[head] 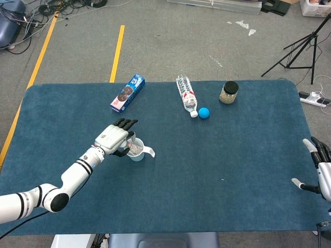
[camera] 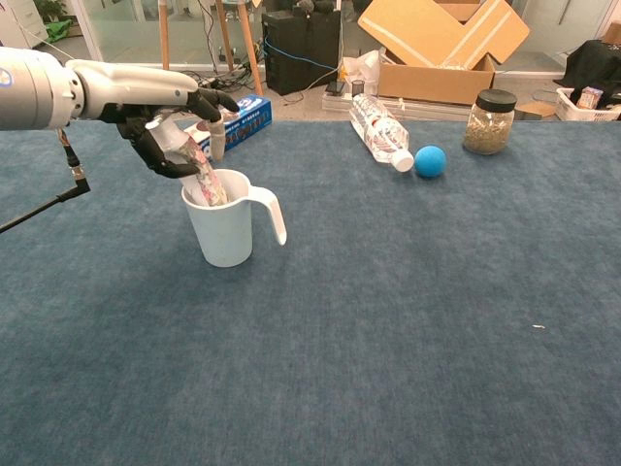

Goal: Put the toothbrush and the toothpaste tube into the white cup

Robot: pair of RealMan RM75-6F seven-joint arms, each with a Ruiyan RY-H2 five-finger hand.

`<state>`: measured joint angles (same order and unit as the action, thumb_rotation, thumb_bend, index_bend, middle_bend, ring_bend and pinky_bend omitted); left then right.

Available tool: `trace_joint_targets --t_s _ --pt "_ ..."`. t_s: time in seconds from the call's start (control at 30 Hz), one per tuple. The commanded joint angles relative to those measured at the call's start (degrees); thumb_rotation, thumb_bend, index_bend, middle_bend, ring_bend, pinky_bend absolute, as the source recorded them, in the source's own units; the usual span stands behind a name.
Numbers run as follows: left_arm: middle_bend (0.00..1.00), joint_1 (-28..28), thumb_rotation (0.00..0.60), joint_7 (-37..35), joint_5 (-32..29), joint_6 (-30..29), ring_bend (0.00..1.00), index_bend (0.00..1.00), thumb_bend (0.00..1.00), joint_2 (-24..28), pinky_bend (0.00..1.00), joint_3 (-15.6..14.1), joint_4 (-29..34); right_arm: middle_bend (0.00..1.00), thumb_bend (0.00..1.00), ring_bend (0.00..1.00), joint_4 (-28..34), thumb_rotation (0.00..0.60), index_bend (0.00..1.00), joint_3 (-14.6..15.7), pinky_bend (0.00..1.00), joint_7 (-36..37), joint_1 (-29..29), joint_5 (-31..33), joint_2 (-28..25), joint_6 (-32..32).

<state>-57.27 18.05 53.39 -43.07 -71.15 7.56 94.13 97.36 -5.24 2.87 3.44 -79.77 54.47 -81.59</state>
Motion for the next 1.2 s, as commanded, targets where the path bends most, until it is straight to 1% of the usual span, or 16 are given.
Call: trace_joint_targets --t_s 0.03,0.17,0.43,1.2 --pt "0.00 0.00 0.600 0.04 -0.03 -0.07 0.00 0.31 0.38 0.02 0.00 -0.08 0.03 0.04 0.00 0.06 0.02 0.600 0.03 0.01 0.50 0.01 -0.02 -0.01 -0.01 -0.02" --pt "0.00 0.01 0.600 0.06 -0.03 -0.19 0.00 0.27 0.38 0.16 0.00 -0.21 0.26 0.04 0.00 0.06 0.02 0.600 0.03 -0.02 0.50 0.11 -0.04 0.02 -0.05 -0.06" --pt "0.00 0.12 0.600 -0.04 0.14 -0.46 0.00 0.23 0.38 0.76 0.00 -0.34 1.03 0.05 0.00 0.06 -0.01 0.600 0.03 -0.01 0.50 0.06 0.00 0.00 -0.01 0.00" --pt "0.00 1.59 0.600 -0.06 0.81 -1.80 0.00 0.22 0.38 3.77 0.00 -1.38 4.34 0.05 0.00 0.06 -0.12 0.600 0.03 -0.03 0.50 -0.09 0.14 0.24 0.12 0.31"
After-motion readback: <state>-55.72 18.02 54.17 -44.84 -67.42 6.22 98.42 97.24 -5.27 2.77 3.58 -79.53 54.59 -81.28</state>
